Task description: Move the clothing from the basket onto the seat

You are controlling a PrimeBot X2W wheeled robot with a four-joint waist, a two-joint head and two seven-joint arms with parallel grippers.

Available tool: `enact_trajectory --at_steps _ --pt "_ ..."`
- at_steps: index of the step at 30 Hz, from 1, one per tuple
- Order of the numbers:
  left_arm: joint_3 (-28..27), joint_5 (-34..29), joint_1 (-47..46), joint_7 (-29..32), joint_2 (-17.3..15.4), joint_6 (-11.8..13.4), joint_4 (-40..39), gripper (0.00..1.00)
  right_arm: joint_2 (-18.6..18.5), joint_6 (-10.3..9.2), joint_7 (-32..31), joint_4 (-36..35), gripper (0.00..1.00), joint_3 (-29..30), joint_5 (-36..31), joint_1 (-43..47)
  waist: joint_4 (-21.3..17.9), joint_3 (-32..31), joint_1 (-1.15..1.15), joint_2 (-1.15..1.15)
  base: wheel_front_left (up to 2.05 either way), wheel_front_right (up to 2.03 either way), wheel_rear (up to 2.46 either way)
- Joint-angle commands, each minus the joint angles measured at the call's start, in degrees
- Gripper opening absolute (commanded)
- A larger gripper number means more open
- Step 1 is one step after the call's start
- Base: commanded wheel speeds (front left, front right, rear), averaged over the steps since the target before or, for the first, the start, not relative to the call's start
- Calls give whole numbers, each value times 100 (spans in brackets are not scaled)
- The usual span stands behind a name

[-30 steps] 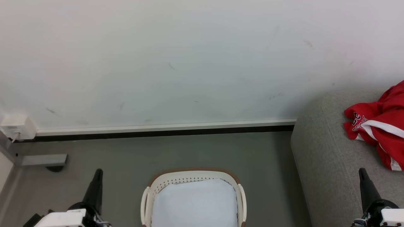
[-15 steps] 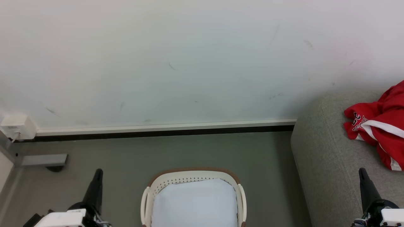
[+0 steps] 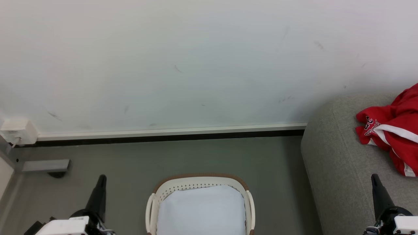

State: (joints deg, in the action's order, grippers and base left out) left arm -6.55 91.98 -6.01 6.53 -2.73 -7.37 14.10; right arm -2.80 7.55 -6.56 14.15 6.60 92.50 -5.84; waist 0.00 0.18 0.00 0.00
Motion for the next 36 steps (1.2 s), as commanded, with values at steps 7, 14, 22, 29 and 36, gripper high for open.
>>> enact_trajectory --at_steps 7,14,22,29,36 --pt "3 81 -45 21 -28 -28 -18 0 -4 -12 -22 -29 0 25 -26 -67 0 0 0 0 0 0 0" --pt "5 81 -45 21 -28 -28 -18 0 -4 -12 -22 -29 0 25 -26 -67 0 0 0 0 0 0 0" --pt "3 81 -45 21 -28 -27 -18 0 -4 -12 -22 -29 0 25 -26 -67 0 0 0 0 0 0 0" --pt "2 81 -45 22 -28 -28 -18 0 -5 -12 -22 -29 0 25 -26 -67 0 0 0 0 0 0 0" --pt "4 81 -45 21 -28 -28 -19 0 -5 -12 -22 -29 0 25 -26 -67 0 0 0 0 0 0 0"
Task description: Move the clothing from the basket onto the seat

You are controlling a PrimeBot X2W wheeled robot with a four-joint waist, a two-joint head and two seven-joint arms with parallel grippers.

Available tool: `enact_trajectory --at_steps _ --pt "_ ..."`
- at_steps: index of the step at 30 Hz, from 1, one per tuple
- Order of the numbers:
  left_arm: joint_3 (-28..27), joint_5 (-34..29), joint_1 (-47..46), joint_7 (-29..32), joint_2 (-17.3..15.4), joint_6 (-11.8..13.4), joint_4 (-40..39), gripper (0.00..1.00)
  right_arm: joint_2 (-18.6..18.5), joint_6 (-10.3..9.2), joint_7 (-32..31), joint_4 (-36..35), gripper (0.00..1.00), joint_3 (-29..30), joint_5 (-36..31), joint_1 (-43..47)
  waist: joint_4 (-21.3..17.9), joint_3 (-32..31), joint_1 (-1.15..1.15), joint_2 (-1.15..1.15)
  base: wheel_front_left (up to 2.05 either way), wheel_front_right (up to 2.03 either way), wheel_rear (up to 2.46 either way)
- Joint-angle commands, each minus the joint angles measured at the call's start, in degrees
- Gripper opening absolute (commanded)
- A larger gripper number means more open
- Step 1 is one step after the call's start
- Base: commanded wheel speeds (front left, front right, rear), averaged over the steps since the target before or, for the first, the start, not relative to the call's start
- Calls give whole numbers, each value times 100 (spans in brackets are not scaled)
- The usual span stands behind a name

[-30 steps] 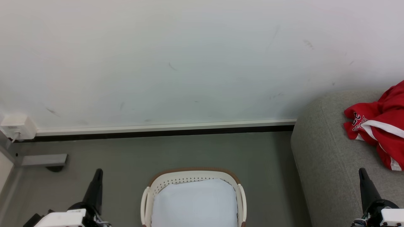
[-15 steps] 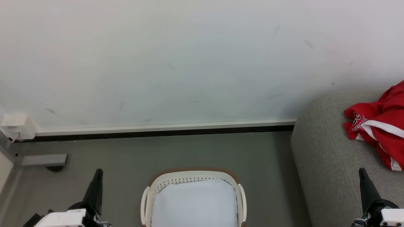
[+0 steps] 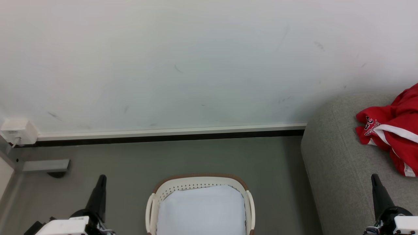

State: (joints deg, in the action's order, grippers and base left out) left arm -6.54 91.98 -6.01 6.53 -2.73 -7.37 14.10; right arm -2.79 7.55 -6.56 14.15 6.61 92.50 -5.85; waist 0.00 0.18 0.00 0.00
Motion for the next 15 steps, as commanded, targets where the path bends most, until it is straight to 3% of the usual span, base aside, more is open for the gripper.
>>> enact_trajectory --at_steps 1,15 --pt "2 81 -45 21 -28 -28 -19 0 -6 -12 -22 -29 0 23 -26 -66 0 0 0 0 0 0 0" --pt "1 81 -44 21 -28 -28 -19 0 -6 -12 -20 -29 0 21 -24 -66 0 0 0 0 0 0 0"
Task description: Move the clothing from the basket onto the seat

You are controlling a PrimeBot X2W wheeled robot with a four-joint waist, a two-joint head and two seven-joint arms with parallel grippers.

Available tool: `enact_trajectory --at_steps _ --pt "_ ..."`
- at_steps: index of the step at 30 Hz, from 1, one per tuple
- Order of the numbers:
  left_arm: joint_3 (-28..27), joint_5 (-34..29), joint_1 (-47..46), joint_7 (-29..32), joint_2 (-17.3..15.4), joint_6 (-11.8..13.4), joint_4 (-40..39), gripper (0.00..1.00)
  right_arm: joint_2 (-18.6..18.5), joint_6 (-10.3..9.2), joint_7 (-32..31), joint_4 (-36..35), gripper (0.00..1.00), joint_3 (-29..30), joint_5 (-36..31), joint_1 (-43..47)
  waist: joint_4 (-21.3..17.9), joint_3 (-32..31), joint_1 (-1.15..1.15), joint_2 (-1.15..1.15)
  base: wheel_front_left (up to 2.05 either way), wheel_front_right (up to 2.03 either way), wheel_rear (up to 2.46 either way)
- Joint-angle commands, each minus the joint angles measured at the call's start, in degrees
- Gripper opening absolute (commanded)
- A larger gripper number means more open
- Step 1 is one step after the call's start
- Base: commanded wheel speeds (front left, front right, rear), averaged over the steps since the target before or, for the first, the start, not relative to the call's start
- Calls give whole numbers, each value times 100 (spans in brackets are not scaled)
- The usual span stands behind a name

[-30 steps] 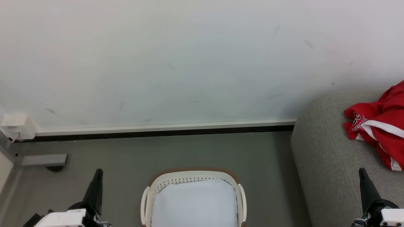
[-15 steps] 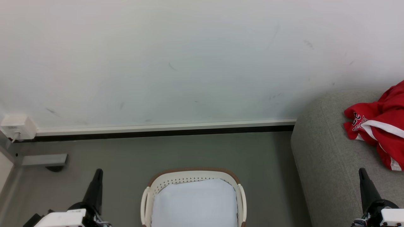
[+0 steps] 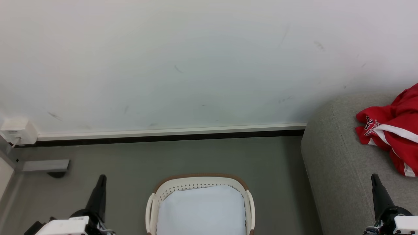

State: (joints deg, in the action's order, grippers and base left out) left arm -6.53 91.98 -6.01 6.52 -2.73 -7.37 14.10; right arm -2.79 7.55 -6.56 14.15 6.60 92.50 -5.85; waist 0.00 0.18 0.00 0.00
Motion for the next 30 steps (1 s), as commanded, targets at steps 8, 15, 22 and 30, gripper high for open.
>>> enact_trajectory --at_steps 8,15,22,30 --pt "1 81 -44 22 -28 -27 -19 0 -6 -12 -18 -29 0 21 -23 -66 0 0 0 0 0 0 0" --pt "2 81 -44 22 -28 -28 -19 0 -6 -12 -18 -29 0 20 -22 -66 0 0 0 0 0 0 0" --pt "0 81 -44 23 -28 -28 -19 0 -6 -12 -17 -29 0 19 -21 -66 0 0 0 0 0 0 0" --pt "1 81 -44 22 -28 -27 -19 0 -6 -12 -16 -29 0 18 -21 -66 0 0 0 0 0 0 0"
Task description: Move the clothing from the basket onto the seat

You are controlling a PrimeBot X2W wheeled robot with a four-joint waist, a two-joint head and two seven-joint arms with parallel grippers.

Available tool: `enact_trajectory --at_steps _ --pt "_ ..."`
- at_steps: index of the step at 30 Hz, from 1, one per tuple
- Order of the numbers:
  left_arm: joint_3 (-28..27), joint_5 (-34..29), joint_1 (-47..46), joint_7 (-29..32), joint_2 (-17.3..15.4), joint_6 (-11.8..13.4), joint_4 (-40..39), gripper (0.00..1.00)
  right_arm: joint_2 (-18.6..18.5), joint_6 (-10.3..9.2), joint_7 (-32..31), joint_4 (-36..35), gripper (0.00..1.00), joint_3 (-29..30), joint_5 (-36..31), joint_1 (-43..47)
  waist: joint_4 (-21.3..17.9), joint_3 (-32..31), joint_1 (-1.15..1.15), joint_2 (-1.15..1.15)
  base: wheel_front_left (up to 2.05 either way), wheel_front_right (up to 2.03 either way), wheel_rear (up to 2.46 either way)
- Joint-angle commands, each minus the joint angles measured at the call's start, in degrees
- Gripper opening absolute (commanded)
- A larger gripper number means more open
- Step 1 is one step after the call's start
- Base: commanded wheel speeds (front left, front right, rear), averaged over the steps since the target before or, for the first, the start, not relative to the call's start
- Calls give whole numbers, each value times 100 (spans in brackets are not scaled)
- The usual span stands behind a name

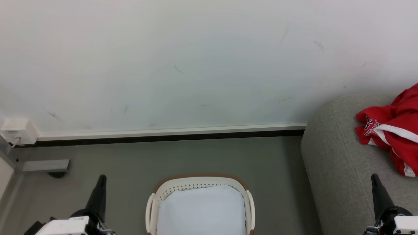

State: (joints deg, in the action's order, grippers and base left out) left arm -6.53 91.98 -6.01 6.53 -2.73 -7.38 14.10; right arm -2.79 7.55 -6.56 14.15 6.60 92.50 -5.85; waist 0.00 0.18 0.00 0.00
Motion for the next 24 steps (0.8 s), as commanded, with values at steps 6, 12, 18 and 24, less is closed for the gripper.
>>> enact_trajectory --at_steps 6,12,18,24 --pt "1 81 -44 21 -28 -27 -19 0 -6 -12 -16 -29 0 18 -20 -66 0 0 0 0 0 0 0" --pt "1 81 -44 21 -28 -27 -19 0 -7 -12 -15 -30 0 17 -20 -66 0 0 0 0 0 0 0" --pt "1 81 -44 21 -28 -27 -19 0 -7 -12 -15 -30 0 17 -20 -66 0 0 0 0 0 0 0" --pt "0 81 -44 21 -28 -26 -19 0 -7 -12 -15 -30 0 16 -19 -66 0 0 0 0 0 0 0"
